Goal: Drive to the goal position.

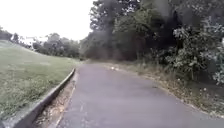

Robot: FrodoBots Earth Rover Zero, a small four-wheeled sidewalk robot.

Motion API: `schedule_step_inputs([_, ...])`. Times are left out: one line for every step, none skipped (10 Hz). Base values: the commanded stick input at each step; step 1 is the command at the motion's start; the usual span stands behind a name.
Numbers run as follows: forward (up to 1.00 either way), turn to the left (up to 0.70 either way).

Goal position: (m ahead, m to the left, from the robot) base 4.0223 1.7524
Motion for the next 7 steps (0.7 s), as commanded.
schedule_step_inputs([0.7,0.03])
schedule_step_inputs([0.7,0.03])
schedule_step_inputs([0.7,0.03])
schedule_step_inputs([0.7,0.03])
schedule_step_inputs([0.7,0.03])
schedule_step_inputs([0.7,0.03])
schedule_step_inputs([0.7,0.03])
